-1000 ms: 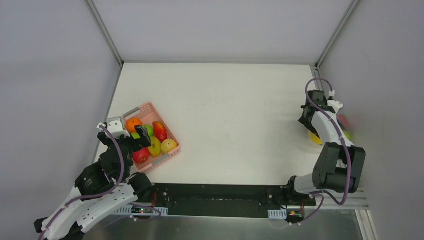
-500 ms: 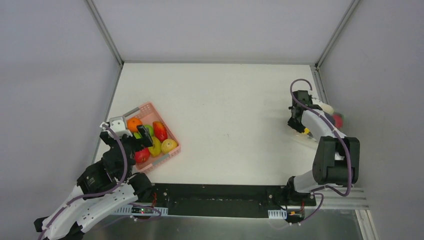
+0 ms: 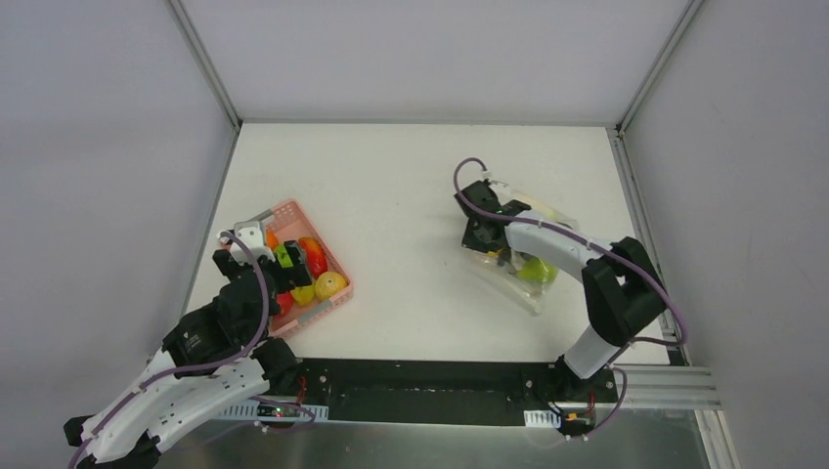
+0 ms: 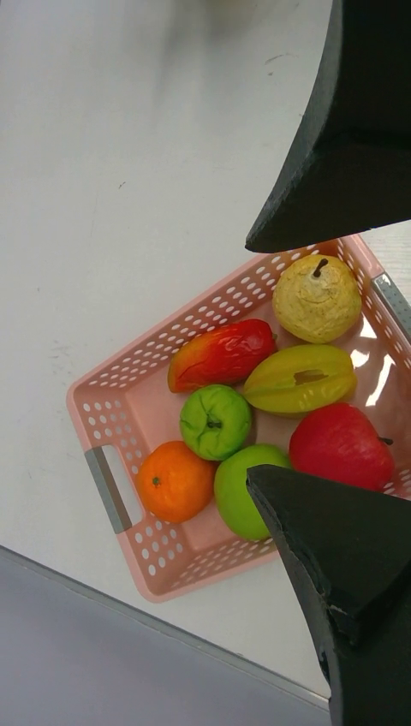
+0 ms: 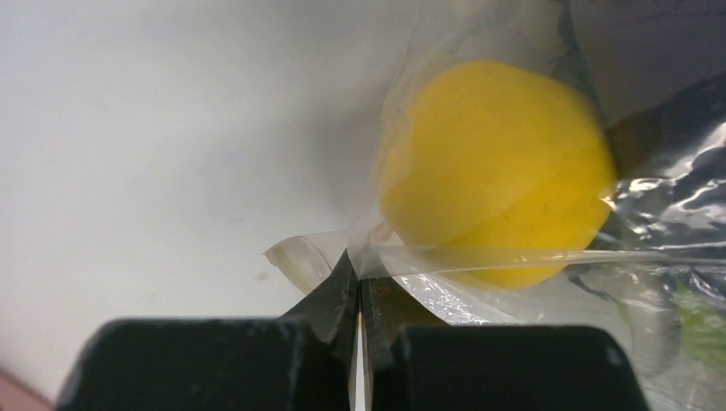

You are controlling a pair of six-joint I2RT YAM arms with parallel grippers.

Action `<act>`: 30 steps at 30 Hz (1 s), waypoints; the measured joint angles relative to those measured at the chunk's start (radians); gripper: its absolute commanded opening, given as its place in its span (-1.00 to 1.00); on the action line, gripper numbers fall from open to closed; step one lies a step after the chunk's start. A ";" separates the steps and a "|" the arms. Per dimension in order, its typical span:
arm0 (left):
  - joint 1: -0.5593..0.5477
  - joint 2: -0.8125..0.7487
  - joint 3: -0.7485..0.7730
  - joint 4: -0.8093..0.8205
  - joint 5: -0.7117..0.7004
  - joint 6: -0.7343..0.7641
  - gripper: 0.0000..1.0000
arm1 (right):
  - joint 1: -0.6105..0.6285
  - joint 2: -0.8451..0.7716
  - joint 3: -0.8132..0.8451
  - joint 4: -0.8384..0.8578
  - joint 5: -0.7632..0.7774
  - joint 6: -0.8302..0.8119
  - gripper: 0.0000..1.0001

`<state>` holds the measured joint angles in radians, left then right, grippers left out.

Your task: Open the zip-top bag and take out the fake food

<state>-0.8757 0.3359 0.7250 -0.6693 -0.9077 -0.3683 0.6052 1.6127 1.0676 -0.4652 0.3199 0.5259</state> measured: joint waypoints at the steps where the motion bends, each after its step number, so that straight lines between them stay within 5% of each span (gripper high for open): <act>1: 0.000 0.005 0.000 0.000 0.008 -0.005 1.00 | 0.037 0.025 0.027 0.008 -0.006 0.009 -1.00; 3: 0.000 0.018 0.000 0.002 0.018 -0.010 0.99 | 0.106 0.074 0.088 0.020 -0.026 0.018 -0.85; 7: 0.000 0.063 0.004 0.007 0.053 -0.017 0.99 | 0.201 0.166 0.239 0.042 -0.082 0.014 0.11; 10: 0.000 0.117 0.016 0.010 0.092 -0.030 0.99 | 0.230 0.184 0.323 0.072 -0.124 0.002 0.47; 16: 0.000 0.246 0.052 0.040 0.200 -0.065 0.99 | 0.168 0.056 0.300 0.099 -0.148 -0.016 0.60; 25: 0.000 0.444 0.107 0.098 0.397 -0.139 0.99 | -0.211 -0.550 -0.241 0.121 -0.275 0.053 0.85; 30: 0.000 0.531 0.123 0.132 0.484 -0.183 0.99 | -0.368 -0.713 -0.449 0.166 -0.465 0.079 0.86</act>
<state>-0.8757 0.8665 0.8482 -0.5373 -0.4240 -0.5510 0.2371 0.8993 0.6182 -0.2989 -0.1448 0.6044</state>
